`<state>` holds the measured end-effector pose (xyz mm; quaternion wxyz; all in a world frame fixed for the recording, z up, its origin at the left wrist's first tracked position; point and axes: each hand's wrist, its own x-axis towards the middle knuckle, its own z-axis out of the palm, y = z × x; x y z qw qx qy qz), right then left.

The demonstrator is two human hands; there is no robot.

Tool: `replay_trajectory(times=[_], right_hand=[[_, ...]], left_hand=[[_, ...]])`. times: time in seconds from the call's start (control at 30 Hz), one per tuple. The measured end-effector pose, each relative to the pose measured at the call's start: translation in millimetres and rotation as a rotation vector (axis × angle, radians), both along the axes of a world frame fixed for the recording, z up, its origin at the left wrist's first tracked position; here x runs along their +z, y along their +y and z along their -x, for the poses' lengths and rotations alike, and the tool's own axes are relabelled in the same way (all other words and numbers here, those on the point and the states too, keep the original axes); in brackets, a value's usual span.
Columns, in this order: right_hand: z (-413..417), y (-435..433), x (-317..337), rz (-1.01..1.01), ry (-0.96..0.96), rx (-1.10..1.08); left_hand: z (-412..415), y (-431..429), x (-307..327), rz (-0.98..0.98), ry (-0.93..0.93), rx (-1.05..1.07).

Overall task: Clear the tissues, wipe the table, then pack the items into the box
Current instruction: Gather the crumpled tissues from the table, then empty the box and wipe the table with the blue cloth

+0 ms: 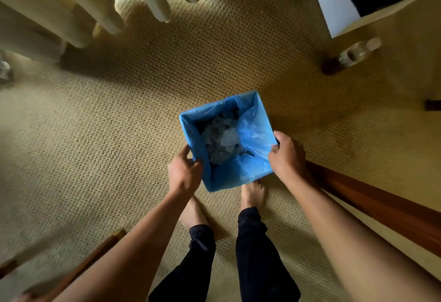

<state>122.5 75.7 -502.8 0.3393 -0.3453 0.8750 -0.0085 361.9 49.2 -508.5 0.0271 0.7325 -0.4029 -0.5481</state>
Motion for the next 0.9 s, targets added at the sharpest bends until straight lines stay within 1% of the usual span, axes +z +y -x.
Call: replay_trajectory(times=[0.1,0.17,0.3,0.4,0.5,0.67,0.73,0.8,0.83,0.9], right_hand=[[2,-28,-1,0.055,-0.022,-0.010],[4,-46,-5,0.092,-0.049,-0.017],[6,-73,-12,0.063,-0.087,-0.020],[6,-79,-11,0.052,-0.120,-0.036],[2,-75,4,0.085,-0.147,-0.060],[-14,-60,64,0.203,-0.171,-0.092],[-22,-56,99,0.245,-0.206,-0.113],[-29,-52,139,0.297,-0.238,-0.128],[-32,-52,167,0.328,-0.253,-0.134],[-36,-53,214,0.377,-0.275,-0.134]], left_hand=[[2,-33,-2,0.038,0.031,0.024],[5,-53,-5,0.059,0.014,0.021],[9,-78,-13,0.034,-0.016,-0.031],[4,-83,-15,-0.013,0.058,-0.026],[-5,-85,1,-0.041,0.132,-0.046],[-27,-99,65,0.025,0.134,-0.033],[-35,-106,100,0.051,0.203,0.013],[-38,-112,140,0.090,0.274,0.050],[-37,-117,171,0.111,0.298,0.047],[-37,-124,219,0.134,0.315,0.040]])
